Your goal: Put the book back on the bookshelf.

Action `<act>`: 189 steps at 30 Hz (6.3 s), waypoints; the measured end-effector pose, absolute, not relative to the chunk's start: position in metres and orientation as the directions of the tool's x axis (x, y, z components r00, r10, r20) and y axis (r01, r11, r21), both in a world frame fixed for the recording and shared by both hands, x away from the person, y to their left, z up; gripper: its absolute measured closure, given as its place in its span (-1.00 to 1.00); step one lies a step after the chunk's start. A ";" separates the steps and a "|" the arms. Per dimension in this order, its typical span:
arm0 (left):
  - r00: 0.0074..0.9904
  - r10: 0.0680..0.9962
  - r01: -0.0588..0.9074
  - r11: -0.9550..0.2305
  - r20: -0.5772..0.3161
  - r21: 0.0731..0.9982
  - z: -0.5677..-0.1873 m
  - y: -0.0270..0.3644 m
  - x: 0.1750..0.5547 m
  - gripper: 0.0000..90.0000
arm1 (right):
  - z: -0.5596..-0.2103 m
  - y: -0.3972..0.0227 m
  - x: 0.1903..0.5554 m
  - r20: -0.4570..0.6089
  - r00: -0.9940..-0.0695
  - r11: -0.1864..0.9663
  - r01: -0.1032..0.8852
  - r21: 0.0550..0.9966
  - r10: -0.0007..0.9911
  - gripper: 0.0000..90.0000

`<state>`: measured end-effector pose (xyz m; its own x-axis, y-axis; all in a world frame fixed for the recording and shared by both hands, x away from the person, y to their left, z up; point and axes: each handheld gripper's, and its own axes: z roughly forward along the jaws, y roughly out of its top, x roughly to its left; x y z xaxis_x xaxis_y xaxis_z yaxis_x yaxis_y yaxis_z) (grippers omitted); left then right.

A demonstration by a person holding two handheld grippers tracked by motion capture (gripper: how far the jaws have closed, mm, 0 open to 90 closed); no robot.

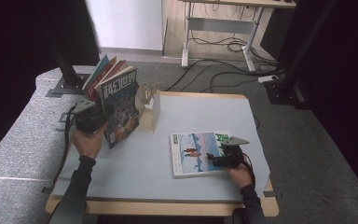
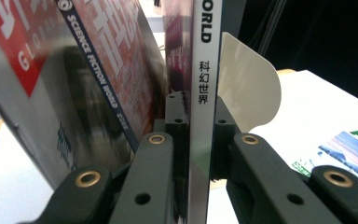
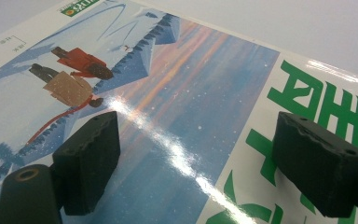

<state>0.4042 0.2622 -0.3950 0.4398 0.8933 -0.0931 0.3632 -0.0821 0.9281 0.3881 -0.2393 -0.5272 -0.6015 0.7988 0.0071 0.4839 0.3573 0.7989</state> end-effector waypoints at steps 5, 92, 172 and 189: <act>0.461 0.882 0.421 -0.119 -0.099 0.899 -0.395 0.267 0.404 0.83 | -0.527 -0.239 0.388 0.007 -0.601 0.357 0.484 0.799 0.799 -0.67; 0.382 0.919 0.416 -0.080 -0.094 0.906 -0.384 0.265 0.411 0.84 | -0.527 -0.240 0.388 0.008 -0.604 0.357 0.483 0.800 0.797 -0.67; 0.377 0.924 0.464 -0.127 -0.066 0.876 -0.360 0.254 0.415 0.84 | -0.527 -0.240 0.388 0.008 -0.605 0.358 0.481 0.800 0.796 -0.67; 0.362 0.930 0.410 -0.104 -0.057 0.906 -0.331 0.260 0.410 0.84 | -0.527 -0.240 0.388 0.008 -0.605 0.358 0.482 0.800 0.796 -0.67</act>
